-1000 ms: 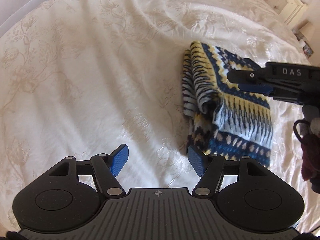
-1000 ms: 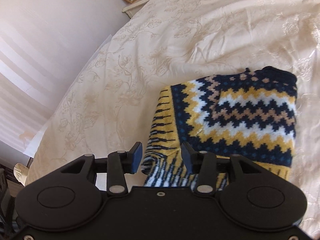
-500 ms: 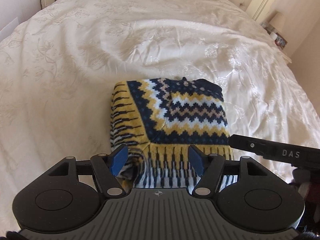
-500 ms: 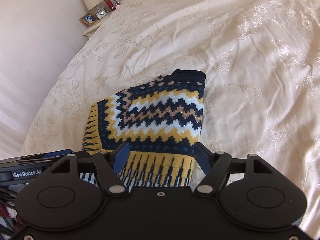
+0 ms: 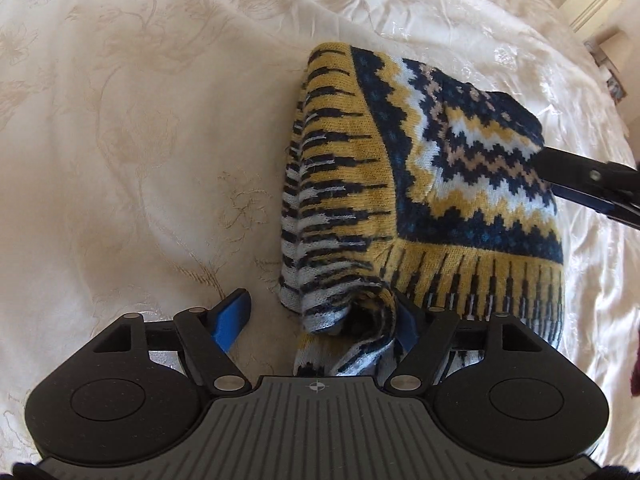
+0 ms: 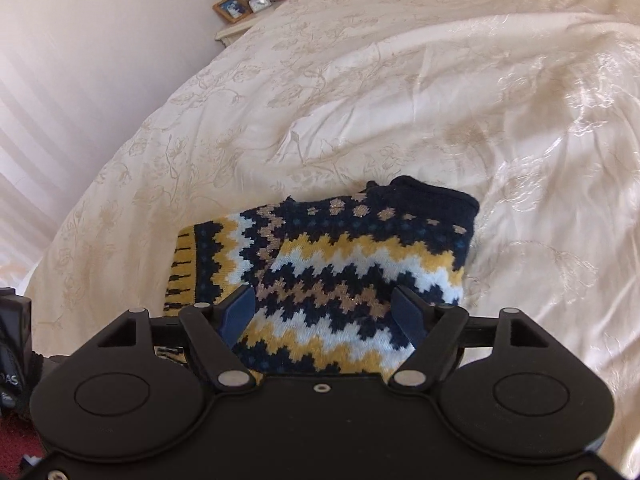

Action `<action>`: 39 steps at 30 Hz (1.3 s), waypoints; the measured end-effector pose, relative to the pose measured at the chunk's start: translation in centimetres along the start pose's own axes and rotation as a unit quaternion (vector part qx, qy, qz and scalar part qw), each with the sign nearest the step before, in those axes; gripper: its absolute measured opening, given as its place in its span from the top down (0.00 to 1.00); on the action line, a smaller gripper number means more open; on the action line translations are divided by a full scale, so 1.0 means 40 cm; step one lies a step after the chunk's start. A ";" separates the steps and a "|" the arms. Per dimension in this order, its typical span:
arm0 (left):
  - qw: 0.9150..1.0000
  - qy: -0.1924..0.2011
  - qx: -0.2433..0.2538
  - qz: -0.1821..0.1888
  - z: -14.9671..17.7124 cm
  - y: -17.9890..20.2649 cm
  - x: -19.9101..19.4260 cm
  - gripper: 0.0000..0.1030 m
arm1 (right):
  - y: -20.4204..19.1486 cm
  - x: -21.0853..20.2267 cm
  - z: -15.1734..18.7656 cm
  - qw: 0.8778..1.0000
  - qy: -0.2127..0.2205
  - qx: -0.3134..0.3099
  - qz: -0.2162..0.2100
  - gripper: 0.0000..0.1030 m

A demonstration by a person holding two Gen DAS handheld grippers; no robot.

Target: Fold small clothes

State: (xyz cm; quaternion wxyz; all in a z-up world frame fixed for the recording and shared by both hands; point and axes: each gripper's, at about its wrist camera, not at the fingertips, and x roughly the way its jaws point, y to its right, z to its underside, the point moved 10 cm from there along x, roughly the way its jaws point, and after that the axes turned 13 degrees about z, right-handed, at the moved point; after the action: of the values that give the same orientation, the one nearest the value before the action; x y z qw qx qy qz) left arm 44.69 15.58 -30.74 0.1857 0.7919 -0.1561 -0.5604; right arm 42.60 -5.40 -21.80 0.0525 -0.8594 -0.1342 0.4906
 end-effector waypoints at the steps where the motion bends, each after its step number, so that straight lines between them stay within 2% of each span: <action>1: 1.000 0.000 0.001 -0.001 -0.003 0.000 0.001 0.28 | -0.003 0.030 -0.002 1.000 -0.011 -0.001 0.000 0.24; 4: 1.000 0.002 0.000 0.000 -0.004 -0.001 0.006 0.24 | -0.003 0.106 0.001 0.999 -0.046 0.007 -0.002 0.22; 6: 1.000 0.005 -0.002 0.005 -0.006 -0.001 0.004 0.21 | -0.007 0.135 0.003 0.998 -0.058 0.005 -0.008 0.17; 8: 1.000 0.008 -0.006 0.013 -0.003 -0.007 -0.002 0.20 | -0.025 0.145 0.003 0.998 -0.062 -0.009 -0.024 0.02; 9: 1.000 0.010 -0.007 0.016 -0.002 -0.009 -0.003 0.20 | -0.033 0.146 0.005 0.997 -0.063 -0.019 -0.027 0.00; 13: 0.999 0.010 0.002 0.043 0.004 -0.012 -0.022 0.20 | -0.045 0.111 0.004 0.998 -0.045 -0.043 -0.018 0.01; 18: 0.998 0.004 0.027 0.060 0.034 -0.007 -0.063 0.20 | 0.001 0.013 -0.006 1.000 0.012 0.008 -0.009 0.01; 21: 0.997 0.007 0.030 0.065 0.046 -0.012 -0.084 0.20 | 0.056 -0.032 0.013 0.999 0.027 0.038 0.006 0.01; 24: 0.997 0.001 0.017 0.074 0.050 -0.017 -0.084 0.20 | 0.110 -0.035 0.043 0.998 0.011 0.066 0.012 0.01; 28: 0.996 -0.002 0.007 0.092 0.014 -0.004 -0.055 0.20 | 0.145 -0.009 0.077 0.995 -0.020 0.097 0.006 0.01; 34: 0.993 -0.022 0.004 0.113 -0.052 0.038 0.037 0.19 | 0.126 0.039 0.079 0.990 -0.044 0.126 -0.046 0.01; 35: 0.993 -0.026 0.000 0.116 -0.066 0.051 0.072 0.18 | 0.120 0.052 0.076 0.989 -0.050 0.128 -0.054 0.01; 39: 0.991 -0.029 -0.016 0.131 -0.075 0.050 0.098 0.12 | 0.100 0.107 0.066 0.987 -0.074 0.124 -0.071 0.00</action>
State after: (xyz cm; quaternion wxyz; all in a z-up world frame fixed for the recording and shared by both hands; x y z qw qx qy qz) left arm 48.73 12.37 -32.14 0.2659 0.7451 -0.2544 -0.5562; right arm 43.10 -8.12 -27.59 0.1837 -0.7960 -0.1366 0.5603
